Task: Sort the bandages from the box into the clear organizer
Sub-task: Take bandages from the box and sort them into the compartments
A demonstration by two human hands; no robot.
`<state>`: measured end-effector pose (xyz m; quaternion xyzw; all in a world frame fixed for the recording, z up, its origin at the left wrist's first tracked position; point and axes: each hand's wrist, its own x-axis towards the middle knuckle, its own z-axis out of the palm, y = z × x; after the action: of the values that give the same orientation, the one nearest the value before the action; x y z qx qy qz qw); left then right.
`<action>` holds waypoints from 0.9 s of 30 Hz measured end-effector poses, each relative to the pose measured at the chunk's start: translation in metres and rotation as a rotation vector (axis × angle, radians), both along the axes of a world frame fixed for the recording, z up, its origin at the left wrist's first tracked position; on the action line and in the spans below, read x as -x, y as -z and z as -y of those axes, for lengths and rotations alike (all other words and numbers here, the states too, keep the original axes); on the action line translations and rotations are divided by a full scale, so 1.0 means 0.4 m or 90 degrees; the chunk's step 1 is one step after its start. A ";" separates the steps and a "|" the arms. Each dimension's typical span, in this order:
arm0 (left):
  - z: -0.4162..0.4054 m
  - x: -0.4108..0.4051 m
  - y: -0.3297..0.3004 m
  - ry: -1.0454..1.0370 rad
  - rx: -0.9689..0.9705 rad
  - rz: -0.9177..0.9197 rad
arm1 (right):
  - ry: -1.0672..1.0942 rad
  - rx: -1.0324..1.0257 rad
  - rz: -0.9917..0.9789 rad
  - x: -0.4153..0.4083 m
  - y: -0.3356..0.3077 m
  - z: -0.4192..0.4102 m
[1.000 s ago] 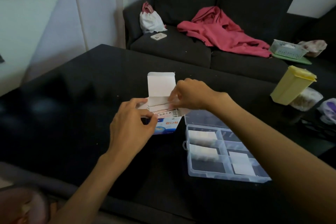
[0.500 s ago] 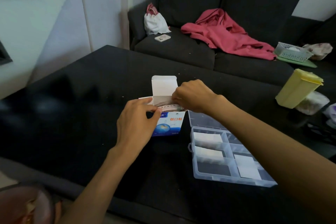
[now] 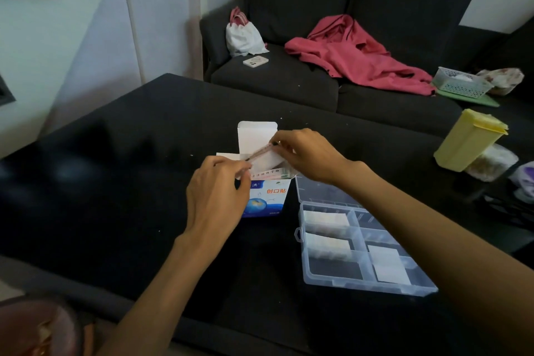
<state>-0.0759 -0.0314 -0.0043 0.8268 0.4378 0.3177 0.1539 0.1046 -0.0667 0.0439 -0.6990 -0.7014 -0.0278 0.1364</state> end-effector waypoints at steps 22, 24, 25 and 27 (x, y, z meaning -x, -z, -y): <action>0.155 -0.085 -0.029 0.412 0.680 0.190 | 0.276 0.045 -0.653 -0.019 0.086 0.403; 0.166 -0.095 -0.006 0.444 0.695 0.184 | 0.275 0.045 -0.654 -0.016 0.095 0.397; 0.170 -0.101 0.001 0.456 0.683 0.186 | 0.277 0.037 -0.659 -0.016 0.099 0.392; 0.169 -0.103 0.007 0.444 0.675 0.199 | 0.275 0.027 -0.659 -0.016 0.104 0.380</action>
<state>-0.0348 -0.0991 -0.0070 0.6764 0.2140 0.1069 0.6966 0.1109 -0.2186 0.0022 -0.7519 -0.3845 0.3056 0.4398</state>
